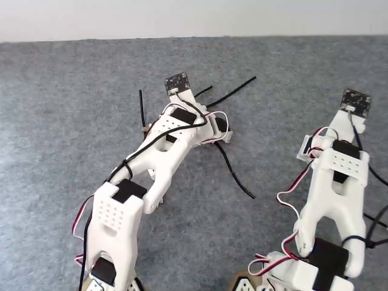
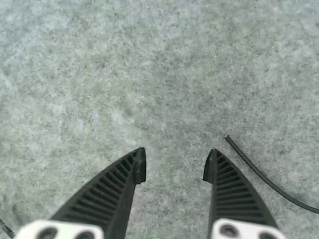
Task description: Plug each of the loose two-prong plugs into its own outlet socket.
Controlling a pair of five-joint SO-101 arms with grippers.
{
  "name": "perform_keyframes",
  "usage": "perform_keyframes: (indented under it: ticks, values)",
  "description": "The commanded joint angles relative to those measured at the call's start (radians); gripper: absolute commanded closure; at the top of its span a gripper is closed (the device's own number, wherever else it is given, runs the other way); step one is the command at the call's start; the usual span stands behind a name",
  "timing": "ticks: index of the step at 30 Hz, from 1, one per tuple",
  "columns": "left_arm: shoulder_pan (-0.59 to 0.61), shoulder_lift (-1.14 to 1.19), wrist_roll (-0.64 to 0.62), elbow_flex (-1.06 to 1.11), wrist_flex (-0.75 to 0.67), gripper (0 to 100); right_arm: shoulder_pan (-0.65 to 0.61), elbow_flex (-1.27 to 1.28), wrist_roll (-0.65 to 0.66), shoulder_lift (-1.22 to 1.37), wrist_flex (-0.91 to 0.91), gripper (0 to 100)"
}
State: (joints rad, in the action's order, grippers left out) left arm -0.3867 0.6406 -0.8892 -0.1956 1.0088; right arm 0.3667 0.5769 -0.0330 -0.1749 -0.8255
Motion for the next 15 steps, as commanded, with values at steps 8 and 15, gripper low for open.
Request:
perform_keyframes:
  ticks: [8,15]
  values:
    - [0.009,0.066,-0.048,-0.131,-0.017,66,-0.010,-0.008,0.011,-0.002,0.018,80.1]
    - [0.006,0.075,-0.087,-0.136,-0.017,66,-0.010,-0.008,0.012,-0.002,0.018,80.1]
